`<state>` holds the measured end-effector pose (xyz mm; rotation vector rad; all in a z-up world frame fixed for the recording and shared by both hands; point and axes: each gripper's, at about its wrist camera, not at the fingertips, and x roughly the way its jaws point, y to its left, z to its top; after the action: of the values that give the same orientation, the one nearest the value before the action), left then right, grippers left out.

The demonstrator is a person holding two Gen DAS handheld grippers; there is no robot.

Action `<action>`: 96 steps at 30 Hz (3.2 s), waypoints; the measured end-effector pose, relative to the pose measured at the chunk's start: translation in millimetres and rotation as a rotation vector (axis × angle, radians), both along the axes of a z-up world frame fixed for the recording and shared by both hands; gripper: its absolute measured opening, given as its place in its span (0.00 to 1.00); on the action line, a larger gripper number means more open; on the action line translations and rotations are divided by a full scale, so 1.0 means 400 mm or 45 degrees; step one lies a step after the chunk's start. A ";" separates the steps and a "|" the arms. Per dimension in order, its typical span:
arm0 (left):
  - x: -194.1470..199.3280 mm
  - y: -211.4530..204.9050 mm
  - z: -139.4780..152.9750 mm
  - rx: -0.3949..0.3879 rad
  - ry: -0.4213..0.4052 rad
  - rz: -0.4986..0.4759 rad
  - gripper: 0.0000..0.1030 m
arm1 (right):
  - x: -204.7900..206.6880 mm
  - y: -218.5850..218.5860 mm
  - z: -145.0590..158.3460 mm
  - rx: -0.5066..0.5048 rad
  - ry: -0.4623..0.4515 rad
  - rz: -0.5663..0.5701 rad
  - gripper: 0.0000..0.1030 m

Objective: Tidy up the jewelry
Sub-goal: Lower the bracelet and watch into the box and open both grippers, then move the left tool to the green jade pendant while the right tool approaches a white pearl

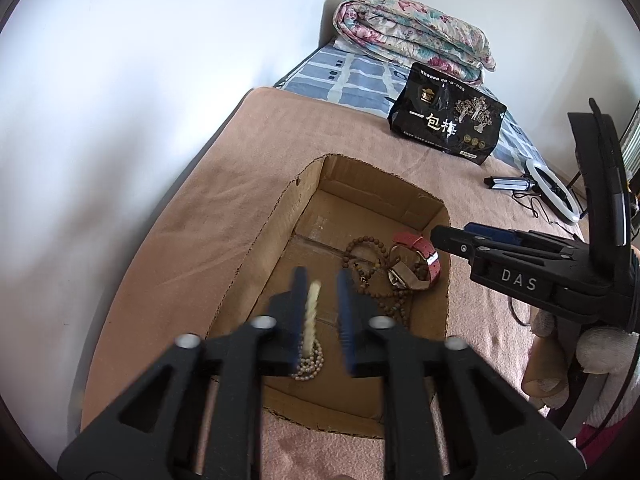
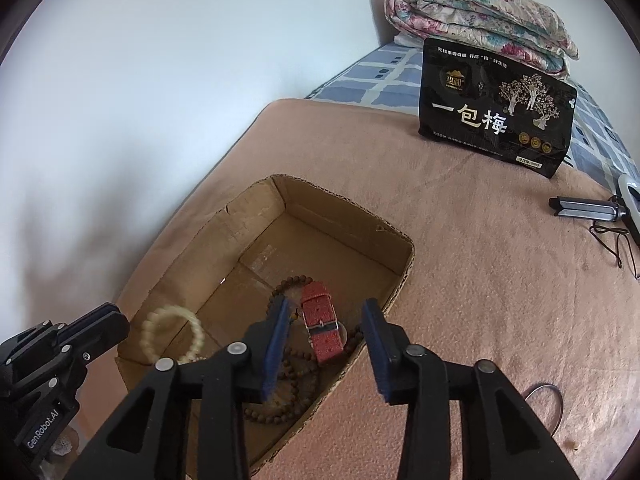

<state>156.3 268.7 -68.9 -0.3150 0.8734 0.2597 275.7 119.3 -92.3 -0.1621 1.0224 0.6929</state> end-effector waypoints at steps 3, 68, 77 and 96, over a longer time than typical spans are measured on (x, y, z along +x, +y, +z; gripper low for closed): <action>-0.001 -0.004 0.004 0.019 -0.013 -0.001 0.41 | -0.009 -0.005 0.017 0.001 -0.050 -0.010 0.73; 0.036 -0.539 0.031 0.067 -0.007 -0.643 0.41 | -0.039 -0.835 0.034 -0.069 -0.134 -0.513 0.90; 0.057 -0.646 -0.055 -0.050 0.119 -0.807 0.41 | -0.010 -0.853 -0.037 -0.053 0.006 -0.460 0.86; 0.113 -0.776 -0.208 -0.046 0.307 -0.979 0.25 | 0.028 -0.825 -0.133 -0.077 0.198 -0.365 0.48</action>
<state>201.7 -41.7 -151.9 0.0361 1.1736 -0.4408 286.9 -210.7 -145.6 -0.0130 1.1888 0.4186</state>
